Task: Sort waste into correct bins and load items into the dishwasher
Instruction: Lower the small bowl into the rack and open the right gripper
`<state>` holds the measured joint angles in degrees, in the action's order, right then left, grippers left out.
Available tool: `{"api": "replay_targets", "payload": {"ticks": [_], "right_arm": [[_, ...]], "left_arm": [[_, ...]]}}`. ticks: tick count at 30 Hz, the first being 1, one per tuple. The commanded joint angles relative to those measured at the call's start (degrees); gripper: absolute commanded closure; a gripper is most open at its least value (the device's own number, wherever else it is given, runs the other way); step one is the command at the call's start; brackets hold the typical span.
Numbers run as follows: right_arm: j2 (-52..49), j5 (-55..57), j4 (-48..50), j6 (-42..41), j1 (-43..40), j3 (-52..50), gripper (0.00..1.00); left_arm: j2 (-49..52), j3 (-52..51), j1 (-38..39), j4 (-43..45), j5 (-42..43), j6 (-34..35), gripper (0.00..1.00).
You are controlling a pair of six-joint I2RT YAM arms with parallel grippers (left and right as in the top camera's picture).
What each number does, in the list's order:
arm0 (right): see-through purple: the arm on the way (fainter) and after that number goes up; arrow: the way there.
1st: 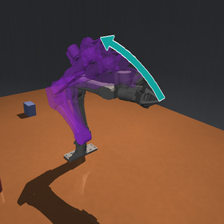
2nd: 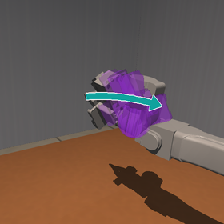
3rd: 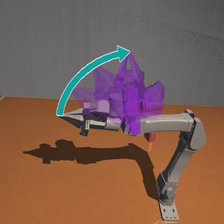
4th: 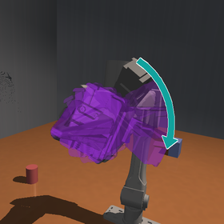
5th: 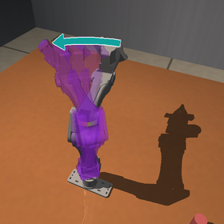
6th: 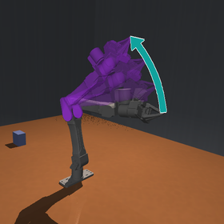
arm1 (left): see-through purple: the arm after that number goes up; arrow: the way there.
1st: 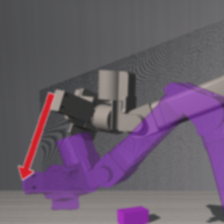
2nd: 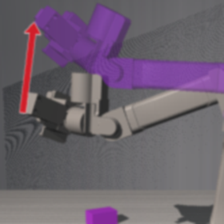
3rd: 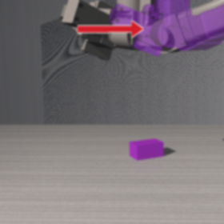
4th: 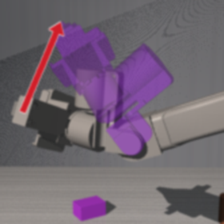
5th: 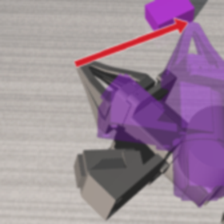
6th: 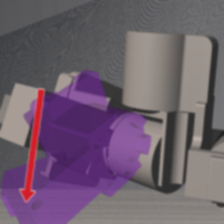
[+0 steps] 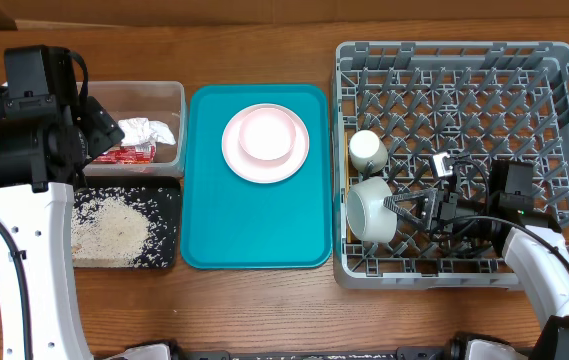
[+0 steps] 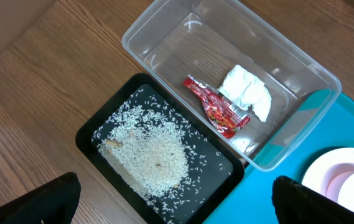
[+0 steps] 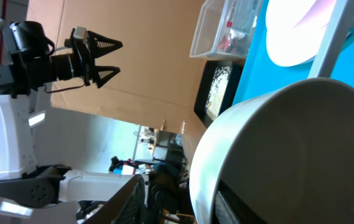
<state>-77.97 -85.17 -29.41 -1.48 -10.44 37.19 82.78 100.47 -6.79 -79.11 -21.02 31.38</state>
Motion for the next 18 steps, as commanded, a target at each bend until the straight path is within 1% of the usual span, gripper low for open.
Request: {"api": "replay_targets", "payload": {"ticks": [1, 4, 6, 9, 14, 18], "right_arm": [[-0.15, 0.55, 0.9, 0.2, -1.31, -0.09, 0.62], [-0.15, 2.47, 0.85, 0.2, -2.93, -0.07, 0.59], [-0.15, 5.81, 0.83, -0.07, -4.09, -0.07, 0.55], [-0.15, 9.42, 0.87, -0.33, -4.81, -0.04, 0.52], [-0.15, 19.71, 0.87, -3.5, -5.44, 0.13, 0.49], [-0.15, 23.23, 0.5, -4.98, -5.44, 1.53, 0.47]], "left_arm": [[-0.02, 0.92, 0.07, 0.04, 0.07, -0.52, 0.0], [-0.02, 0.92, 0.07, 0.04, 0.07, -0.52, 0.0], [-0.02, 0.92, 0.07, 0.04, 0.07, -0.5, 0.0], [-0.02, 0.92, 0.07, 0.04, 0.07, -0.5, 0.0], [-0.02, 0.92, 0.04, 0.02, 0.07, -0.5, 0.0], [0.0, 0.92, 0.02, 0.04, 0.04, -0.52, 0.0]]}}
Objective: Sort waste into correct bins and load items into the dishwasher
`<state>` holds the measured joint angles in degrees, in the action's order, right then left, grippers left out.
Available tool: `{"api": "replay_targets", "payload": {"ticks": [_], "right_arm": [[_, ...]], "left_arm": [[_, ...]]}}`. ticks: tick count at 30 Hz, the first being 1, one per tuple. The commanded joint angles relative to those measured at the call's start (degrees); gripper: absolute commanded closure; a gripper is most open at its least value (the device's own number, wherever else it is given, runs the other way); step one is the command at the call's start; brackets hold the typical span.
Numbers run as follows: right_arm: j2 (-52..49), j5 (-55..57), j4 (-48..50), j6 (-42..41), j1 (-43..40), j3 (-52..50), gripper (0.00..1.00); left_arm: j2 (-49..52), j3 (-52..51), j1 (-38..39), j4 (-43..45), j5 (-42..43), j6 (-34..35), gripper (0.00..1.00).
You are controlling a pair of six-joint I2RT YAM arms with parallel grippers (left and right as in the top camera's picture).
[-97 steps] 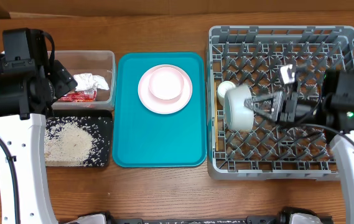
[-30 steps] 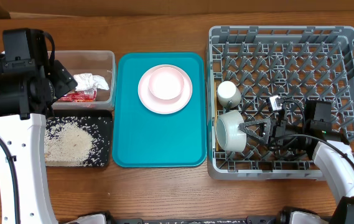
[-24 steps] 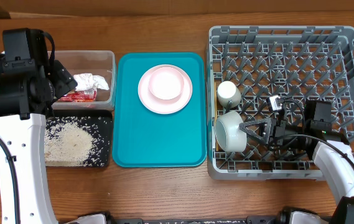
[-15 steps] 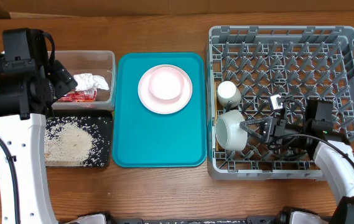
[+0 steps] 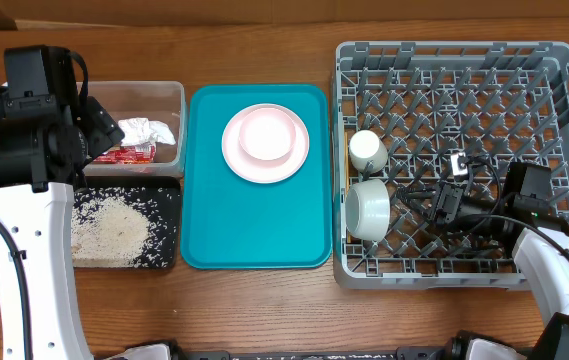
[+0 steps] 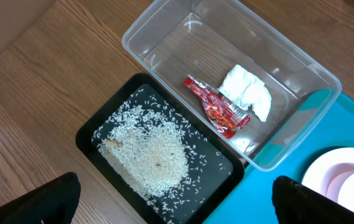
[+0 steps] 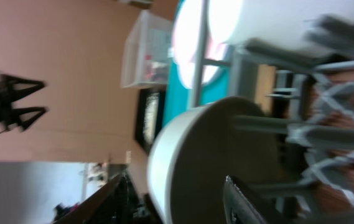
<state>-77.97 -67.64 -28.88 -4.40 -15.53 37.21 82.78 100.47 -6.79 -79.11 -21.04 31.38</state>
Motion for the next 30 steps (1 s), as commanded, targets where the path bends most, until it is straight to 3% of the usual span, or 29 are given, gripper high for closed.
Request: {"api": "replay_targets", "payload": {"ticks": [1, 6, 10, 17, 22, 30], "right_arm": [[-0.15, 6.19, -0.07, -3.26, -0.35, 2.08, 0.47], [-0.13, 8.02, -3.26, -6.86, -0.35, 7.04, 0.47], [0.17, 19.47, -15.58, -7.17, 0.59, 15.63, 0.48], [0.76, 42.62, -33.97, -7.61, 8.04, 31.39, 0.72], [0.76, 46.21, -38.58, -7.67, 16.76, 38.36, 0.95], [0.37, 52.61, -39.8, -16.0, 29.97, 37.24, 0.96]], "left_arm": [[0.0, 0.92, 0.02, 0.04, 0.09, -0.5, 0.0], [0.0, 0.92, 0.07, 0.04, 0.09, -0.52, 0.0], [0.0, 0.92, 0.07, 0.04, 0.09, -0.5, 0.0], [0.0, 0.92, 0.07, 0.02, 0.11, -0.52, 0.0], [0.0, 0.92, 0.07, 0.04, 0.09, -0.5, 0.0], [0.0, 0.92, 0.07, 0.04, 0.09, -0.52, 0.0]]}}
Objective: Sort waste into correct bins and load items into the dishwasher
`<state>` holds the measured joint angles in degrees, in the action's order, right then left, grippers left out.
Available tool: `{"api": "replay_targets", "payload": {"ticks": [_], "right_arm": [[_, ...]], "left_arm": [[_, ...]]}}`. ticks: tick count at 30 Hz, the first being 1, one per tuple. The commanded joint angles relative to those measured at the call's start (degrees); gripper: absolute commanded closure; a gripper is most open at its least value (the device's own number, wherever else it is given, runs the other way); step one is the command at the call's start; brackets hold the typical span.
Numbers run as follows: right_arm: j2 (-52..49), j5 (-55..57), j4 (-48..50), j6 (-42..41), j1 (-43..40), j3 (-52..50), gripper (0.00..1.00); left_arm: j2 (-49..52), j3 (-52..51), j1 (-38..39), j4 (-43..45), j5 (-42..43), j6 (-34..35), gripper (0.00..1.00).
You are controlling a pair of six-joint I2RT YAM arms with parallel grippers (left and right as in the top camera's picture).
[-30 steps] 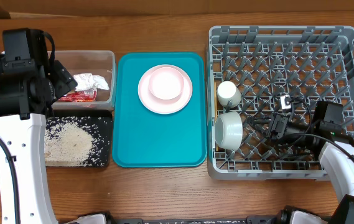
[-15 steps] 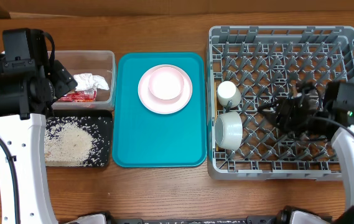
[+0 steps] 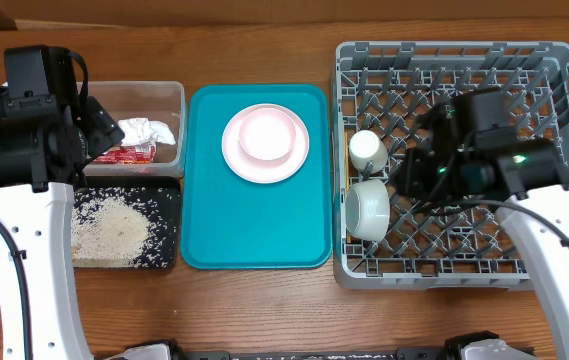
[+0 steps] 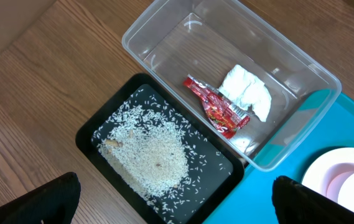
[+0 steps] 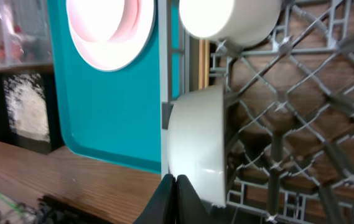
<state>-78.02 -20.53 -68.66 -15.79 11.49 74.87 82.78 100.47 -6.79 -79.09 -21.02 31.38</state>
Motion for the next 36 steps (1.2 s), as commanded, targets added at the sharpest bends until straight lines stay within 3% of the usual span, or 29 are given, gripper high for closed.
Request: {"api": "replay_targets", "payload": {"ticks": [1, 8, 25, 36], "right_arm": [[0.42, 6.32, 0.09, -5.79, 4.59, -1.25, 0.96], [-0.09, 11.78, 0.42, -10.58, 10.88, -4.63, 0.96], [-5.25, 27.1, 1.01, -14.51, 11.26, -9.11, 0.96], [-5.25, 27.08, -5.11, -14.36, 11.17, 4.39, 0.84]], "left_arm": [[0.0, 0.92, 0.07, 0.0, 0.07, -0.5, 0.0], [0.0, 0.92, 0.07, 0.02, 0.09, -0.52, 0.0], [0.02, 0.92, 0.07, 0.0, 0.07, -0.52, 0.0], [0.02, 0.92, 0.07, 0.02, 0.07, -0.5, 0.0]]}}
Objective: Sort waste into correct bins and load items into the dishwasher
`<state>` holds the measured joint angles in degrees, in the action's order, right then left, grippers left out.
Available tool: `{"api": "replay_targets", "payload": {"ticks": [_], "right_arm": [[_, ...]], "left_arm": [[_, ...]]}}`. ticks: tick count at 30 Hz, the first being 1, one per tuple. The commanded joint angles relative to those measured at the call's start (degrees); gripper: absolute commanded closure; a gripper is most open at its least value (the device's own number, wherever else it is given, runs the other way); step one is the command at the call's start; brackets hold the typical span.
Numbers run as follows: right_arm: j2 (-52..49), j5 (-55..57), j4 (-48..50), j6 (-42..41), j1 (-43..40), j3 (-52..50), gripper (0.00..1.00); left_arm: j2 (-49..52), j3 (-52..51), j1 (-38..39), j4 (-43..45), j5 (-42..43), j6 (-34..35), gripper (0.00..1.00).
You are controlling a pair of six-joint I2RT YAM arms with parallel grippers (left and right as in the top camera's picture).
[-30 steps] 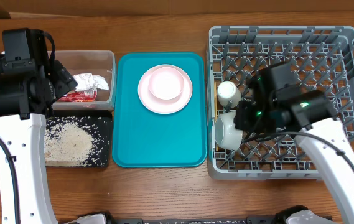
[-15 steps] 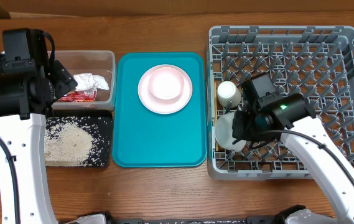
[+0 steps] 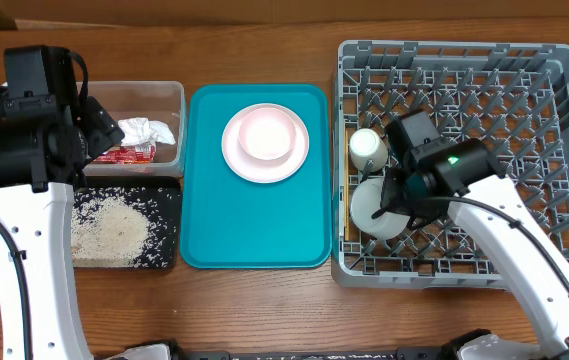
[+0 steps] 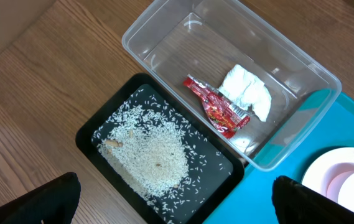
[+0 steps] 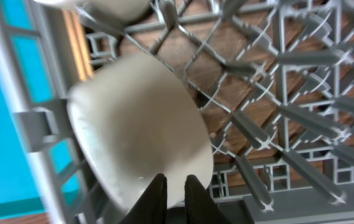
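A white bowl lies mouth down in the front left corner of the grey dish rack. My right gripper is right over it, fingers close together against the bowl's side with nothing between them. A white cup stands in the rack just behind the bowl. A pink plate with a pink bowl sits on the teal tray. My left gripper hangs wide open above the bins and holds nothing.
A clear bin holds a red wrapper and a crumpled napkin. In front of it a black tray carries loose rice. The rack's upright tines surround the bowl and cup.
My right gripper has moved from above the rack's middle to the white bowl at the front left. The bowl, then on its side against the rack wall, now lies mouth down. The left arm has not moved.
My right gripper was low in the rack right against the white bowl. Then it stood a little to the right, apart from the bowl, which rested on its side. Then it was raised over the rack, shut. Now it touches the overturned bowl.
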<state>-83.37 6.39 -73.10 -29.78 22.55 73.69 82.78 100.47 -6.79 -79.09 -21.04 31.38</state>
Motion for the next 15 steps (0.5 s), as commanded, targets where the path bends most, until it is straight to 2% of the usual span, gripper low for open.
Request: {"api": "replay_targets", "payload": {"ticks": [1, 8, 11, 15], "right_arm": [[0.11, -0.39, -0.94, 0.02, 0.13, 6.8, 0.83], [-0.04, -2.78, -0.72, 0.17, 0.28, 9.53, 0.77], [-0.2, -7.26, 1.31, 0.24, 0.28, 9.53, 0.77], [-0.83, -14.36, 4.9, 4.48, 0.9, 9.53, 0.74]], "left_arm": [[0.02, 0.92, 0.07, 0.02, 0.11, -0.5, 0.0], [0.02, 0.92, 0.07, 0.0, 0.09, -0.52, 0.0], [0.02, 0.92, 0.07, 0.02, 0.09, -0.52, 0.0], [0.02, 0.92, 0.07, 0.02, 0.09, -0.52, 0.0]]}}
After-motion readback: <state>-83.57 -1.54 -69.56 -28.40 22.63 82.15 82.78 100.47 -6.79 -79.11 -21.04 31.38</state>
